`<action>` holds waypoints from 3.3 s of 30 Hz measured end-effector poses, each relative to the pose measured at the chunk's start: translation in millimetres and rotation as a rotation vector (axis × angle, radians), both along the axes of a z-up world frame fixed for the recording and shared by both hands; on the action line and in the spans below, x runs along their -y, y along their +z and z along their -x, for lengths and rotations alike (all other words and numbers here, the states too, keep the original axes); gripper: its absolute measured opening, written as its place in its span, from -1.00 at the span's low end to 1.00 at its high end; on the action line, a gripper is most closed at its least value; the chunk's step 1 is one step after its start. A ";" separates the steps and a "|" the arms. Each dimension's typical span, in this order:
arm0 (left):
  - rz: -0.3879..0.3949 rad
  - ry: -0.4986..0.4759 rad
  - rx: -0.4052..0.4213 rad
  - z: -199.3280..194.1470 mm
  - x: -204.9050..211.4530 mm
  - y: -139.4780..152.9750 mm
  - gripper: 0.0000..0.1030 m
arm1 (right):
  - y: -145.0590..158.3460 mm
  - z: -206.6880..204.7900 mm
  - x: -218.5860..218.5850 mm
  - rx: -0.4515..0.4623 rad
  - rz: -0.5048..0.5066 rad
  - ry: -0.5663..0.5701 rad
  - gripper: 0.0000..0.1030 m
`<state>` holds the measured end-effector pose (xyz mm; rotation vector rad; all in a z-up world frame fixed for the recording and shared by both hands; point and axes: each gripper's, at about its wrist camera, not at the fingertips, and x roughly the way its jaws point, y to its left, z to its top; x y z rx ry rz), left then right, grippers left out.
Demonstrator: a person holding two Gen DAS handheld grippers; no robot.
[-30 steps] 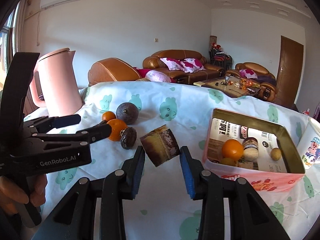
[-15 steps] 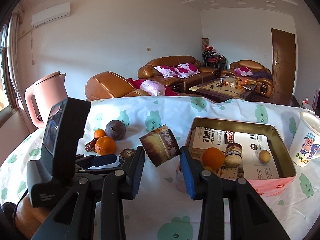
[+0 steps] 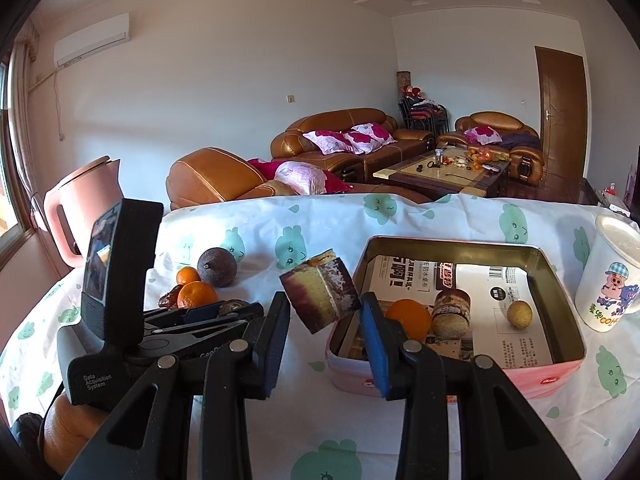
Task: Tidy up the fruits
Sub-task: 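Place the cake slice in the tin with the right tool while the left tool releases the pastry there, then withdraw both open tools from the tin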
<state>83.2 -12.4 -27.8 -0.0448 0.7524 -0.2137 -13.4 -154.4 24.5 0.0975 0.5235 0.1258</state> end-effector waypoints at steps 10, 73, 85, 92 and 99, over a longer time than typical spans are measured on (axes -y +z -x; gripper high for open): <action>0.049 -0.092 0.205 35.5 31.9 47.6 -0.24 | 17.8 2.2 62.0 0.064 -0.031 -0.130 -0.26; -0.187 0.064 0.319 49.0 103.9 38.0 1.00 | -3.6 -3.4 150.9 0.167 0.024 -0.308 0.43; -0.141 0.086 0.295 57.8 70.7 34.1 1.00 | -2.9 13.7 144.3 0.185 0.026 -0.376 0.43; -0.123 0.083 0.277 61.6 52.5 33.1 1.00 | -5.5 23.3 122.6 0.145 -0.016 -0.370 0.43; -0.133 0.099 0.258 61.1 24.4 30.9 1.00 | -18.4 13.2 97.9 0.056 -0.129 -0.390 0.43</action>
